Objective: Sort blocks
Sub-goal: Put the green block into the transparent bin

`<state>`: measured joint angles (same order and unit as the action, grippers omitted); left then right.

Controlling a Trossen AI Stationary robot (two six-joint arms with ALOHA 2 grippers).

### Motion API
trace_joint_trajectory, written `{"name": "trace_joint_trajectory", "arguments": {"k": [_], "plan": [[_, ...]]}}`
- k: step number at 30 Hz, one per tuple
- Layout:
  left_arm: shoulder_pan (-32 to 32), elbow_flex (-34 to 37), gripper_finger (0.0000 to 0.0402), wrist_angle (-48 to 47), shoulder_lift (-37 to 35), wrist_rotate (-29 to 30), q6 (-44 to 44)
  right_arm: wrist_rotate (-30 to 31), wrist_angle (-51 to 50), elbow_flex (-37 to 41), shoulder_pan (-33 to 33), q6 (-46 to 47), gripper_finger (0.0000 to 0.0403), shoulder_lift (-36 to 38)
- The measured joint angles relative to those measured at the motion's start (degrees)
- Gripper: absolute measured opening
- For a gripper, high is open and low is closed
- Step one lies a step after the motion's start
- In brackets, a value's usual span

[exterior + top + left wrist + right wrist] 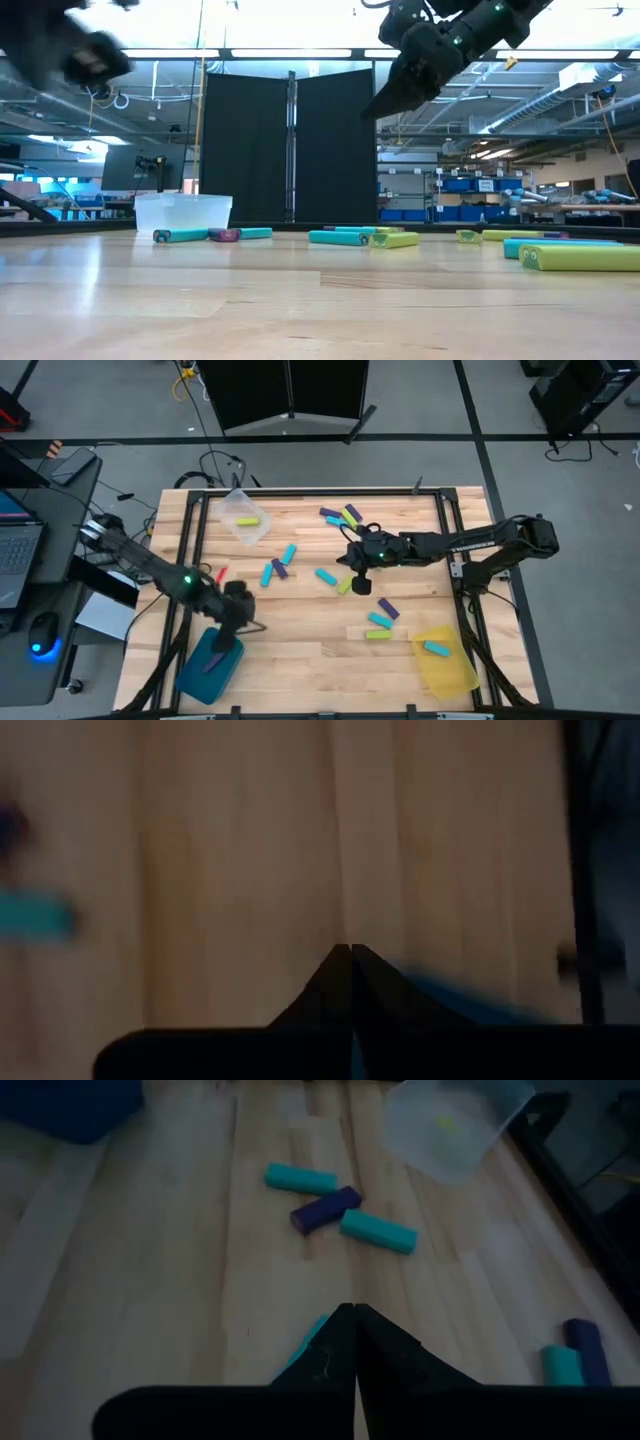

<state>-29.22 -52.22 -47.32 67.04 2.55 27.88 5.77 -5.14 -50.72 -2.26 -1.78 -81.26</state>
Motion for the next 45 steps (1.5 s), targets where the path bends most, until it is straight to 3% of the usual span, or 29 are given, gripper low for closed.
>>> {"name": "trace_joint_trajectory", "arguments": {"k": [7,11,15,21,31,45], "plan": [[9.20,5.18,0.0002,21.34,-3.36,1.78,-16.15,-1.10,-2.87,0.02,2.33,2.20,0.0011,-0.08],[14.56,9.51,0.0001,35.54,-3.10,-2.12,-22.72,-0.69,-2.65,0.02,3.46,2.40,0.0011,-0.08],[19.70,16.45,0.0001,54.33,-2.97,-8.37,-26.29,-0.03,0.30,2.19,3.78,4.53,0.0011,-0.06],[25.39,24.05,0.0003,73.20,-2.97,-9.63,-25.87,-0.34,2.24,8.12,4.16,11.21,0.0014,-0.06],[32.72,24.28,0.0004,73.31,-2.94,-9.71,-26.31,0.51,-12.72,3.85,5.88,13.97,0.0059,-0.11],[41.32,24.28,0.0005,68.77,-2.92,-9.69,-30.40,-0.87,-13.16,3.56,0.65,9.35,0.0128,-0.11]]}}
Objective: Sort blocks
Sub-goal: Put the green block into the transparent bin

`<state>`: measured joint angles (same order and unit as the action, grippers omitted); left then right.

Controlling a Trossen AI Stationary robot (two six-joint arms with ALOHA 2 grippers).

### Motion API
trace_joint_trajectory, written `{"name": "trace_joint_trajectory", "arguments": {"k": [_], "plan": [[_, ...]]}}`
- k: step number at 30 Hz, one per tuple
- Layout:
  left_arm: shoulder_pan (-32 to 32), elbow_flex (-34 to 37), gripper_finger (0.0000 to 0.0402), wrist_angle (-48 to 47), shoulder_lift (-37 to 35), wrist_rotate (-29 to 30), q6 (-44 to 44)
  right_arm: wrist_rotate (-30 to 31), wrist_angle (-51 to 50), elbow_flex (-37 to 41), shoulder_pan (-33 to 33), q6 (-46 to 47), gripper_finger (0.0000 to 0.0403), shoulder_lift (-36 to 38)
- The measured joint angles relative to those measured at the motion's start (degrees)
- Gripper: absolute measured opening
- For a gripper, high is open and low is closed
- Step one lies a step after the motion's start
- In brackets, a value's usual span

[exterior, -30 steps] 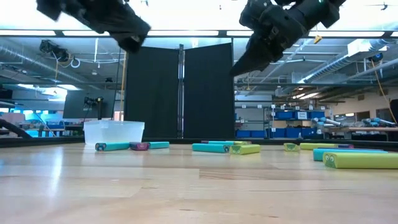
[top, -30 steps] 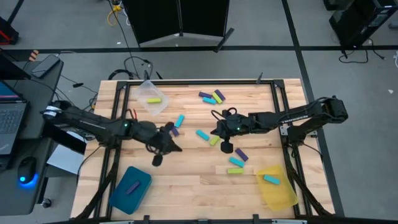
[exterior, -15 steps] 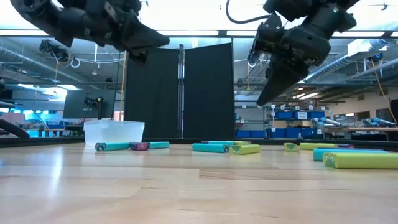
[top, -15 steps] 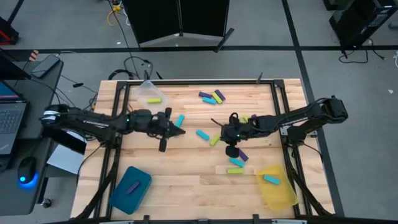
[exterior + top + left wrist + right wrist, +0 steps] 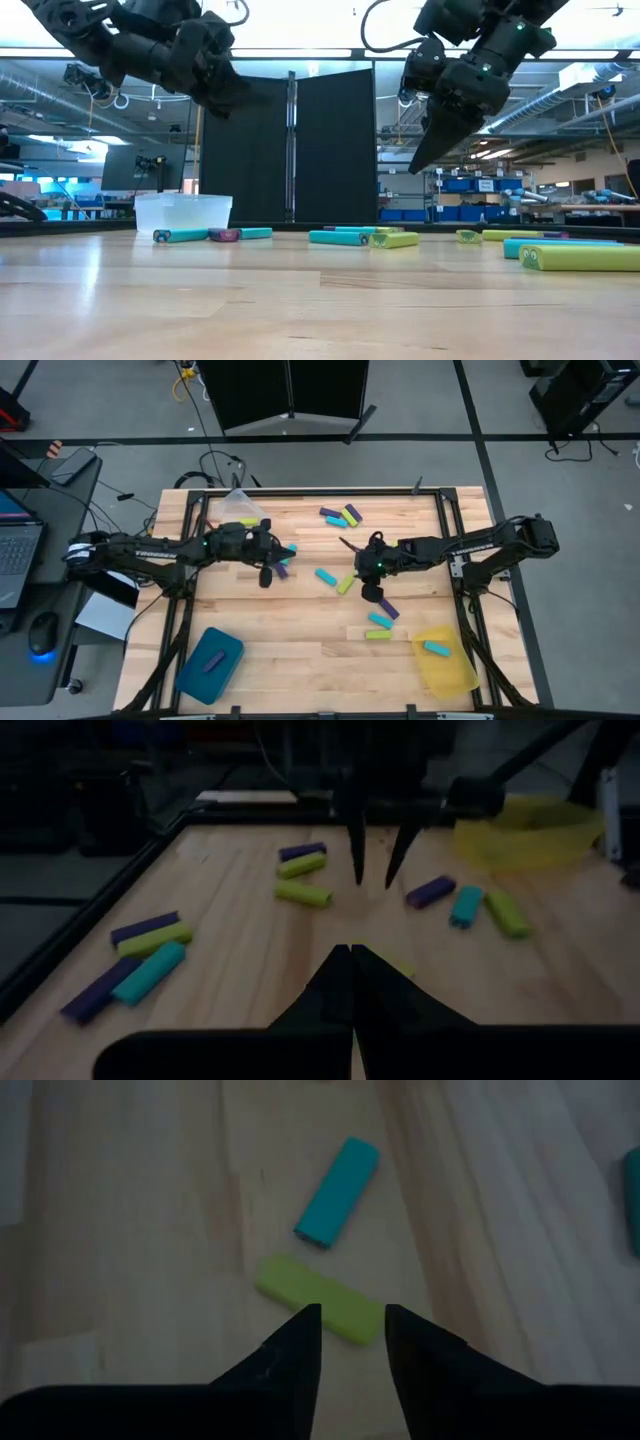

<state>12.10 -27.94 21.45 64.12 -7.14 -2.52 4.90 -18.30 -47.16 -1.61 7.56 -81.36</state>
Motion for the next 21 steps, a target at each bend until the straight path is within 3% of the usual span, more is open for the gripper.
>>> {"name": "trace_joint_trajectory", "arguments": {"k": [9,13,21], "plan": [[2.96,0.00,0.0005,1.43,4.25,-0.10,-0.35,-9.38,6.26,-0.07,-3.40,-4.15,0.0135,-4.44],[3.78,0.02,0.0005,1.79,6.81,-0.73,0.00,-9.94,5.91,-0.04,-4.57,-4.53,0.0141,-6.24],[3.95,0.02,0.0005,3.81,9.42,-1.11,1.54,-10.85,-7.79,-2.84,-0.70,8.06,0.0180,-4.60]]}}
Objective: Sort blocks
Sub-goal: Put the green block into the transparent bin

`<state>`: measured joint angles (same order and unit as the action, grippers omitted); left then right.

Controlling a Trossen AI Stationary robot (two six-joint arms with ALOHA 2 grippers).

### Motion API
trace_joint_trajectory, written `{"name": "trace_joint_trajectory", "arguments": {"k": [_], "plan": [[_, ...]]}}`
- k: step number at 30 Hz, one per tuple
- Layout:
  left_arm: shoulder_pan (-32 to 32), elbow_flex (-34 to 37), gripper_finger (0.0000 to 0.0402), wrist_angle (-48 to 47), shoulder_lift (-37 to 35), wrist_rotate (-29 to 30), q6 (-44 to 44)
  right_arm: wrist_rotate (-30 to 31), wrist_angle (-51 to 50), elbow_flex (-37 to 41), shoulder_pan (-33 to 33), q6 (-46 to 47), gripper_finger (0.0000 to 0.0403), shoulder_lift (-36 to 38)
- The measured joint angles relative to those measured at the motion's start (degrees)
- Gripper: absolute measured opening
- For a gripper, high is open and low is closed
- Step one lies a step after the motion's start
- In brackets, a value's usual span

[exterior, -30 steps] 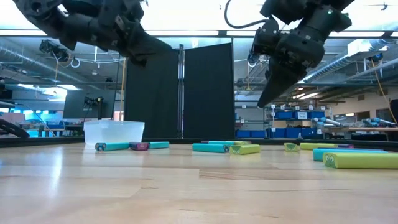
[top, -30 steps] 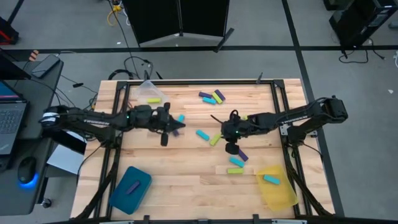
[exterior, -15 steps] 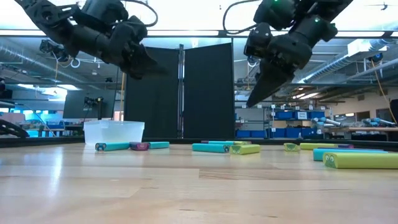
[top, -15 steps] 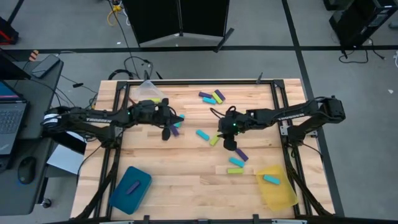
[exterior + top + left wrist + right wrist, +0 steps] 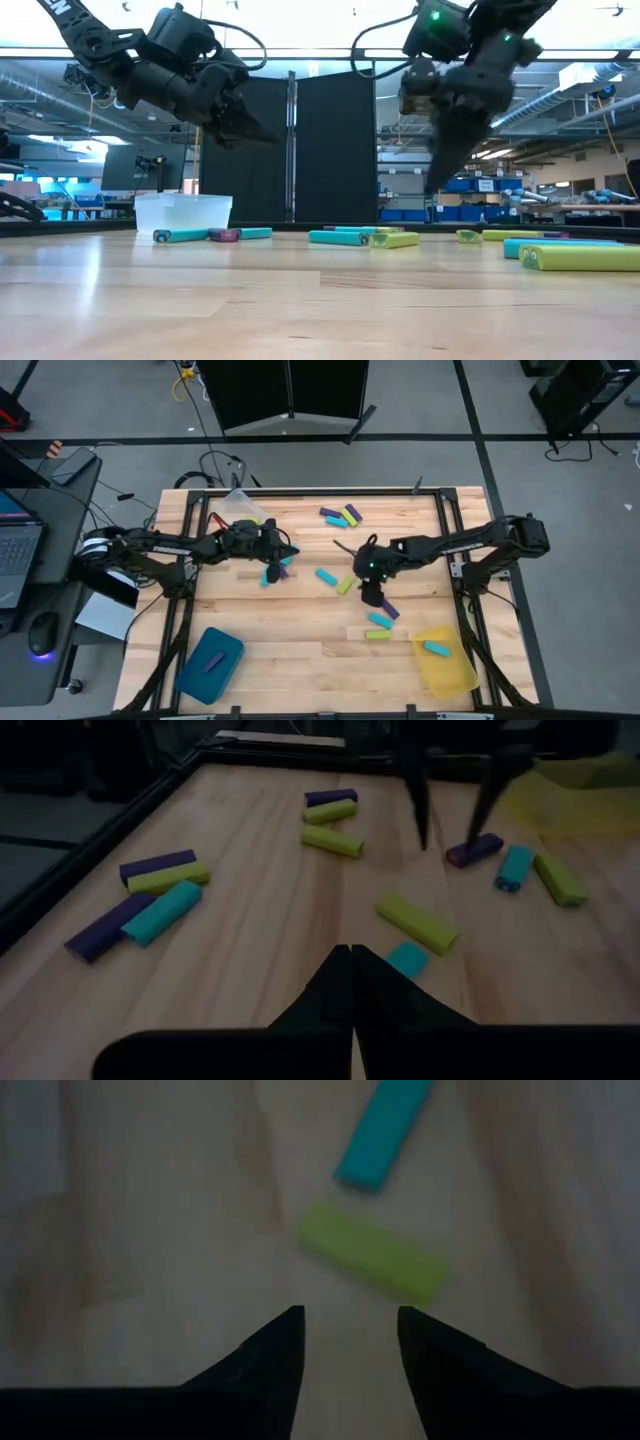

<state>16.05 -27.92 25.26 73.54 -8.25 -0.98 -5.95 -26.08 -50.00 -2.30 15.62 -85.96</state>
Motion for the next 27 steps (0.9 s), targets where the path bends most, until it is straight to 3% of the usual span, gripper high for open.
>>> {"name": "trace_joint_trajectory", "arguments": {"k": [7,17,20,27], "plan": [[0.00,0.00,0.0005,1.92,0.00,0.00,0.61,4.69,-11.19,-1.97,5.73,11.58,0.0221,0.01],[0.00,-0.02,0.0005,4.96,0.00,0.00,5.80,14.81,-14.73,-1.99,-8.25,30.80,0.0226,0.01],[0.00,-0.02,0.0005,4.97,0.00,0.00,5.80,15.42,-14.54,-0.50,-11.78,37.07,0.0229,-0.06],[-0.02,-0.02,0.0005,4.76,0.00,0.00,5.91,15.56,-8.79,3.69,-12.34,43.83,0.0237,-0.18]]}}
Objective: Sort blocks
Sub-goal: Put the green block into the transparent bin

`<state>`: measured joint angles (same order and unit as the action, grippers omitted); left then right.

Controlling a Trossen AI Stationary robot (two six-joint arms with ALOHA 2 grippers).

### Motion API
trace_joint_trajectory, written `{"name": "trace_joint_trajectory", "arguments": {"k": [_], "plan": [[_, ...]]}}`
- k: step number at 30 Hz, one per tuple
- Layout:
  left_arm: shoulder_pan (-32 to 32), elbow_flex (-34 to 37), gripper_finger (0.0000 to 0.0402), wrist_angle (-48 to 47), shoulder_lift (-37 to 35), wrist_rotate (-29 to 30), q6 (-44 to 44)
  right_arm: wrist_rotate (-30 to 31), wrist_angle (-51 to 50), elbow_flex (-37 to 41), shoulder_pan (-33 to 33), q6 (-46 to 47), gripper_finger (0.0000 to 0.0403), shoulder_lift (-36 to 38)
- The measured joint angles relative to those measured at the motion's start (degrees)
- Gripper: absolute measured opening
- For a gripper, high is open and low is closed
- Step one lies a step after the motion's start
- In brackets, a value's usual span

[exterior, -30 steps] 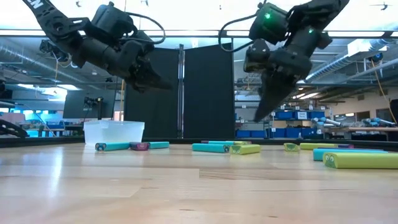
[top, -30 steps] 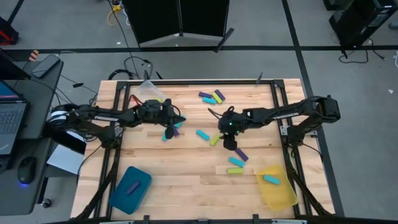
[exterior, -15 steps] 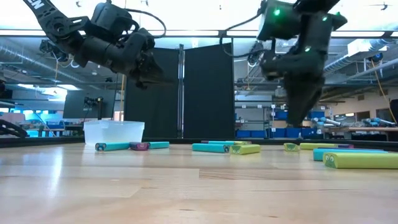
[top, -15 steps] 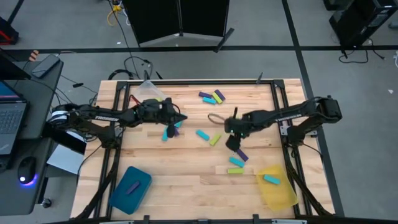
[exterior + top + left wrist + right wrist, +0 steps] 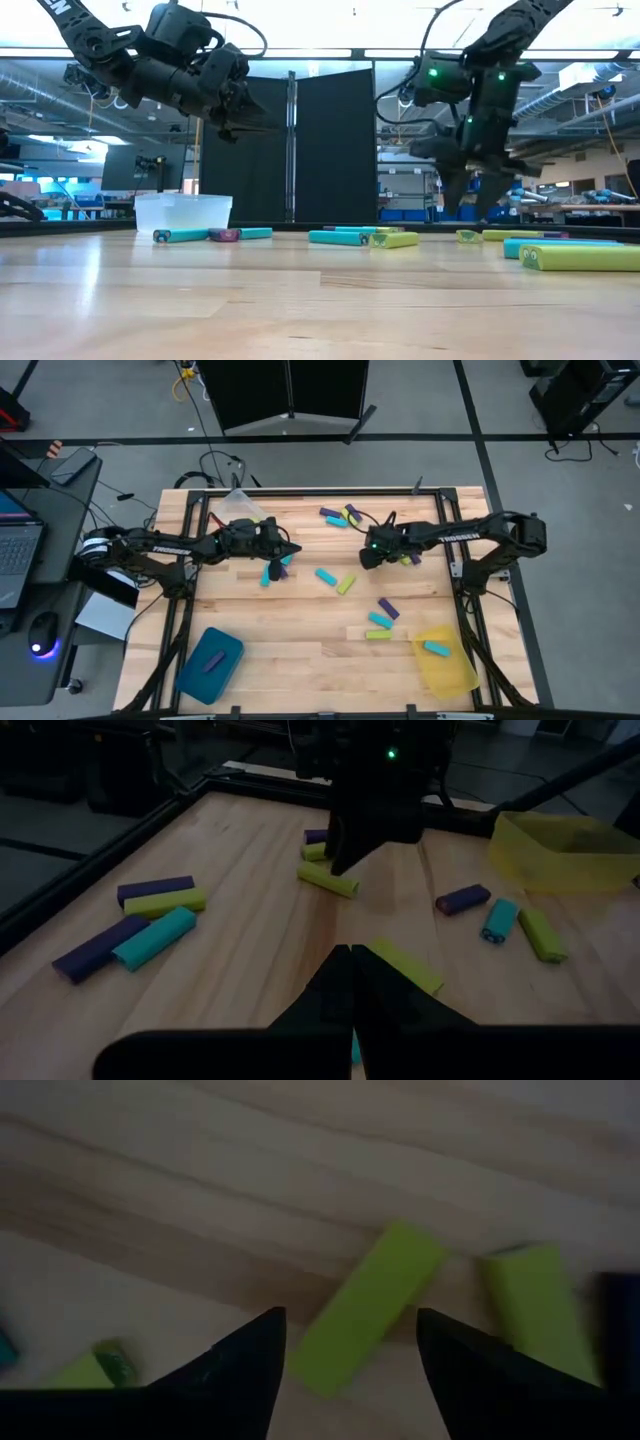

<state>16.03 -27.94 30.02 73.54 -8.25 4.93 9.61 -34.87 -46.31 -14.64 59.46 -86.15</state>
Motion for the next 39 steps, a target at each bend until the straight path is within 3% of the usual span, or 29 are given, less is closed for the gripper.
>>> {"name": "trace_joint_trajectory", "arguments": {"k": [11,17,21,27,32,39], "plan": [[0.00,0.00,0.0005,0.11,-0.02,0.02,1.57,2.57,4.04,2.05,0.53,-0.72,0.0235,-7.11],[0.00,0.00,0.0005,0.19,-0.02,0.02,4.32,3.90,4.49,1.30,1.54,-6.88,0.0175,-6.82],[0.00,0.00,0.0005,0.30,-0.02,0.02,7.77,4.65,6.27,1.32,2.59,-15.72,0.0111,-6.77],[0.00,0.00,0.0005,0.04,-0.02,-0.12,17.36,4.79,16.54,1.36,5.02,-33.48,0.0111,-6.60],[-0.58,0.00,0.0010,-1.50,-0.04,-5.66,25.24,8.50,31.30,1.36,9.67,-47.70,0.0111,-6.60],[-0.87,0.00,0.0084,-2.64,-0.04,-3.24,35.95,11.60,48.06,1.32,14.55,-59.96,0.0111,-6.60]]}}
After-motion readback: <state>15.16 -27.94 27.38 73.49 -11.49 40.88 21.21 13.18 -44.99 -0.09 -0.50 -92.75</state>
